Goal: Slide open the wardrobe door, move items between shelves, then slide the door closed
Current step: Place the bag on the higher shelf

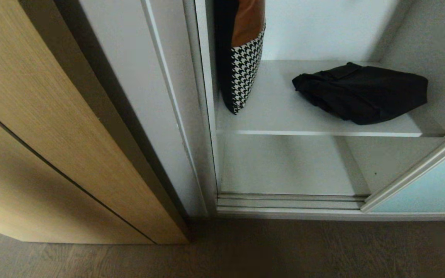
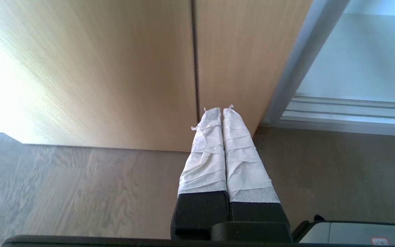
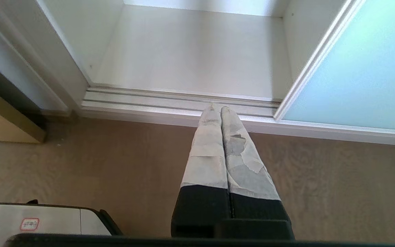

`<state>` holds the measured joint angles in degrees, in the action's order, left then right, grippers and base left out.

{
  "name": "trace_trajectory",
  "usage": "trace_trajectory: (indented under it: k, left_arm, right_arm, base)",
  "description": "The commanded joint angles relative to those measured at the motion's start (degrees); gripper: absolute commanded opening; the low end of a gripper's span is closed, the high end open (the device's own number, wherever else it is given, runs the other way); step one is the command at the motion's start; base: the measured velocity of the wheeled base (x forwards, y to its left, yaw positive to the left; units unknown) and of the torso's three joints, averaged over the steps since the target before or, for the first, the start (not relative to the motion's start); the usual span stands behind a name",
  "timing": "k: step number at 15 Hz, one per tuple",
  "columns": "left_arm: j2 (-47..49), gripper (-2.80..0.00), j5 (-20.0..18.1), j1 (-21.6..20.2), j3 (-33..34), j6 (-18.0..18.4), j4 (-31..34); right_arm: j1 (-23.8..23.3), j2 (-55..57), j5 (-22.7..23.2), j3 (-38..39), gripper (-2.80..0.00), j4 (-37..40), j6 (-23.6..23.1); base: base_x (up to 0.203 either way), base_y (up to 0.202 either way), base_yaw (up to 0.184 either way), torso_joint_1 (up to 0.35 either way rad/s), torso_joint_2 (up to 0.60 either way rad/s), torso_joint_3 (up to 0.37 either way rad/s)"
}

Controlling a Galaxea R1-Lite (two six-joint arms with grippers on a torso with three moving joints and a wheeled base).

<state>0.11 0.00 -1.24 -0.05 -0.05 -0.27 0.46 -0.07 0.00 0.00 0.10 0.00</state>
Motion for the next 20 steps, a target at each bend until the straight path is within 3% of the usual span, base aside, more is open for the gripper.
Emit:
trace_trajectory:
  k: [1, 20]
  left_arm:
    - [0.15, -2.8, 0.0, -0.08, -0.04, -0.04, 0.0]
    - [0.07, -2.8, 0.0, -0.08, 0.05, -0.13, -0.08]
  right_arm:
    - [0.06, -0.1, 0.0, 0.08, -2.8, -0.01, 0.0]
    - [0.06, -0.1, 0.0, 0.09, -2.8, -0.01, 0.0]
  base:
    - [0.001, -0.132, 0.002, 0.002, -0.01, 0.005]
    - [0.0, -0.189, 0.002, 0.002, 0.0, 0.003]
